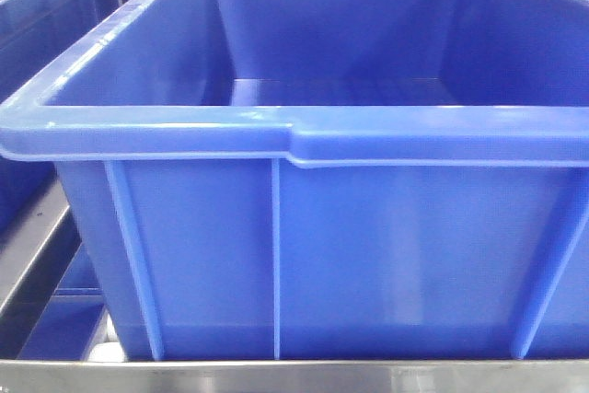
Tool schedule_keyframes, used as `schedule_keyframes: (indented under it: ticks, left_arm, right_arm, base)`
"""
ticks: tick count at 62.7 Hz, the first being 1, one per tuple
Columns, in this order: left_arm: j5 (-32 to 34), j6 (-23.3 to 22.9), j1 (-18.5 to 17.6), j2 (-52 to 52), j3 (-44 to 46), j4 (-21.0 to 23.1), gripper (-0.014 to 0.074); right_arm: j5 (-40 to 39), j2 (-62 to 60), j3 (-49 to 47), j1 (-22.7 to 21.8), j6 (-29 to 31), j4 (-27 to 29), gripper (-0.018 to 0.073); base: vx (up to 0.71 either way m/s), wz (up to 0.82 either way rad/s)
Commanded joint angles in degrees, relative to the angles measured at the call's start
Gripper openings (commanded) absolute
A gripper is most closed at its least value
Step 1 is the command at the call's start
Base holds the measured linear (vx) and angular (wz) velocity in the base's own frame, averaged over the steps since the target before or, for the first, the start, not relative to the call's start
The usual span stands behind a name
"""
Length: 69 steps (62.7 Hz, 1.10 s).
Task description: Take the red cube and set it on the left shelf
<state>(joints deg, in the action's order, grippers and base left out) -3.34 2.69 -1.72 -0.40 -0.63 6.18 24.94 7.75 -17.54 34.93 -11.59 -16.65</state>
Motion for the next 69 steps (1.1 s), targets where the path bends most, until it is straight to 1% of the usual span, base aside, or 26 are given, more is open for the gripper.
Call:
schedule_keyframes:
  ticks: [1, 6, 11, 20, 24, 29, 38, 46, 51, 57, 62, 69]
  left_arm:
    - [3.8, -0.42, -0.27, -0.9, -1.36, 0.27, 0.0101]
    - [3.8, -0.42, -0.27, -0.9, -1.36, 0.27, 0.0101]
    - [3.8, -0.42, -0.27, -0.9, -1.36, 0.27, 0.0101]
    - [3.8, -0.42, -0.27, -0.9, -1.36, 0.27, 0.0101]
    - [3.8, -0.42, -0.27, -0.9, -1.36, 0.27, 0.0101]
    - [3.8, -0.42, -0.27, -0.9, -1.36, 0.27, 0.0101]
    - [3.8, -0.42, -0.27, -0.9, -1.36, 0.27, 0.0101]
    - [3.8, -0.42, -0.27, -0.9, -1.36, 0.27, 0.0101]
    - [3.8, -0.42, -0.27, -0.9, -1.36, 0.27, 0.0101]
    - [3.8, -0.42, -0.27, -0.9, -1.36, 0.27, 0.0101]
    - [3.8, -0.42, -0.27, -0.9, -1.36, 0.27, 0.0101]
    - [3.8, -0.42, -0.27, -0.9, -1.36, 0.27, 0.0101]
  right_arm:
    - [-5.43, 0.51, -1.49, -0.57, 0.58, -1.05, 0.0057]
    - [-7.03, 0.51, -0.83, -3.72, 0.02, -0.91, 0.0057]
    - [-11.57, 0.51, 1.35, -9.03, -1.23, 0.18, 0.0057]
    - [-26.01, 0.51, 8.05, -19.41, -1.49, 3.82, 0.0057]
    - [-31.13, 0.33, 10.78, -23.16, -1.49, 5.54, 0.0057]
    - [-34.89, -0.92, 12.98, -27.14, -1.49, 7.06, 0.0057]
    - [-34.34, -5.22, 14.83, -30.57, -1.49, 7.65, 0.0057]
    - [-30.81, -9.61, 16.73, -31.78, -1.49, 9.67, 0.0057]
    - [-29.88, -9.36, 17.84, -32.17, -1.41, 10.12, 0.0057]
    - [-26.88, -9.36, 17.84, -33.39, -0.65, 10.12, 0.0057]
    - [-26.3, -9.36, 17.84, -34.53, -0.27, 10.12, 0.0057]
    - [-25.84, -9.36, 17.84, -34.76, 0.03, 10.12, 0.0057]
  base:
    - [0.0, 0.0]
    - [0.0, 0.0]
    - [-0.03, -0.18]
    - [0.0, -0.02]
    - [0.0, 0.0]
    - [0.0, 0.0]
    - [0.01, 0.09]
    - [0.01, 0.04]
    - [0.0, 0.0]
    - [0.0, 0.0]
    - [0.0, 0.0]
    - [0.0, 0.0]
